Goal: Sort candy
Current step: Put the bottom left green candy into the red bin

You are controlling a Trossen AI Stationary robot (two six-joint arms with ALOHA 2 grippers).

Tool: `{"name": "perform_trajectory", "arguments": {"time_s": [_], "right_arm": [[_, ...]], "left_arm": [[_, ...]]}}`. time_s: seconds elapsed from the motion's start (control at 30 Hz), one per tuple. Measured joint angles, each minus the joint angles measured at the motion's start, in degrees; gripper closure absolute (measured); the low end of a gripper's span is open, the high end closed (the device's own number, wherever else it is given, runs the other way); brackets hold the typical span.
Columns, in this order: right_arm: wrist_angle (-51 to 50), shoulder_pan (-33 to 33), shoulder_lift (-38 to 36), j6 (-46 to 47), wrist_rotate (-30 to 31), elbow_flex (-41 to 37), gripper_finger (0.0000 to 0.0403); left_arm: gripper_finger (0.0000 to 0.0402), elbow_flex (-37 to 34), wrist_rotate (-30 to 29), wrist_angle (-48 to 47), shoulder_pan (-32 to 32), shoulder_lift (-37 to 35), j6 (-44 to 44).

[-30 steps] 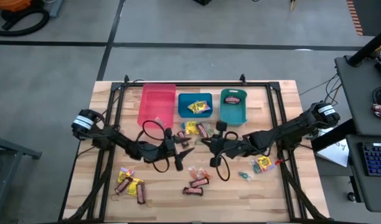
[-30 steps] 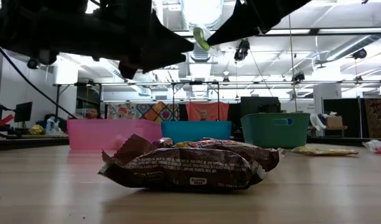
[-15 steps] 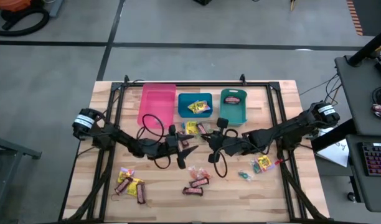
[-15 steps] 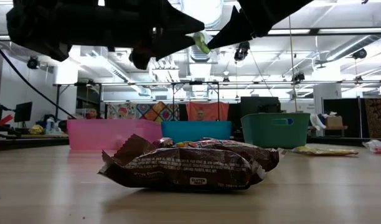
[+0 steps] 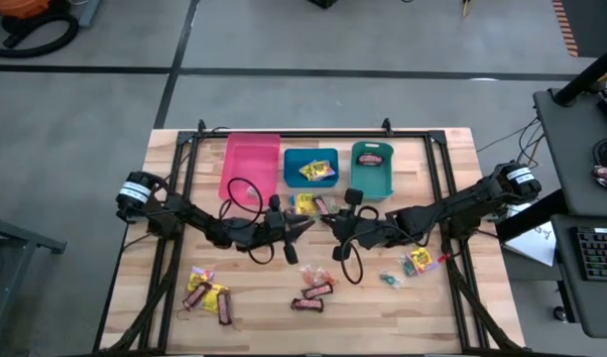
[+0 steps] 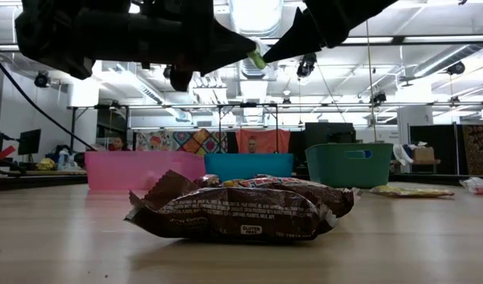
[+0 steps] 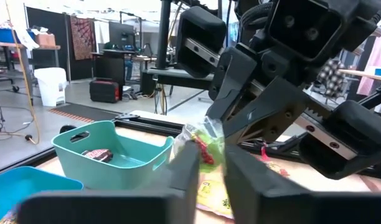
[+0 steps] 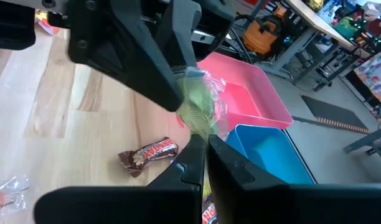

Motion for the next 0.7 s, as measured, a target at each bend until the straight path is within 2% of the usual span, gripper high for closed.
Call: {"name": "perform_trajectory", "arguments": {"time_s": [0.07, 0.2, 0.4, 0.5, 0.6, 0.7], "right_arm": [[0.01, 0.00, 0.00, -0.17, -0.10, 0.00, 0.0393], [-0.04, -0.02, 0.00, 0.68, -0.10, 0.00, 0.0377], [0.00, -0.56, -0.18, 1.39, -0.06, 0.00, 0.0312], [-0.15, -1.38, -0.93, 1.85, -0.01, 0.00, 0.0280], [-1.09, -2.50, -2.21, 2.07, 0.38, 0.00, 0.0255], [-3.58, -3.79, -3.66, 2.93, 2.48, 0.00, 0.0242]], "left_arm": [[0.0391, -0.01, -0.01, 0.02, 0.00, 0.00, 0.13], [0.0390, -0.02, 0.00, 0.04, 0.00, 0.00, 0.19], [0.0398, -0.04, -0.18, 0.03, 0.00, -0.05, 0.26], [0.0400, -0.07, -2.22, -0.79, 0.14, -0.84, 0.74], [0.0401, -0.07, -3.91, -4.98, 0.80, -2.75, 0.69], [0.0401, -0.09, -7.18, -13.15, 1.75, -6.39, 0.22]]}}
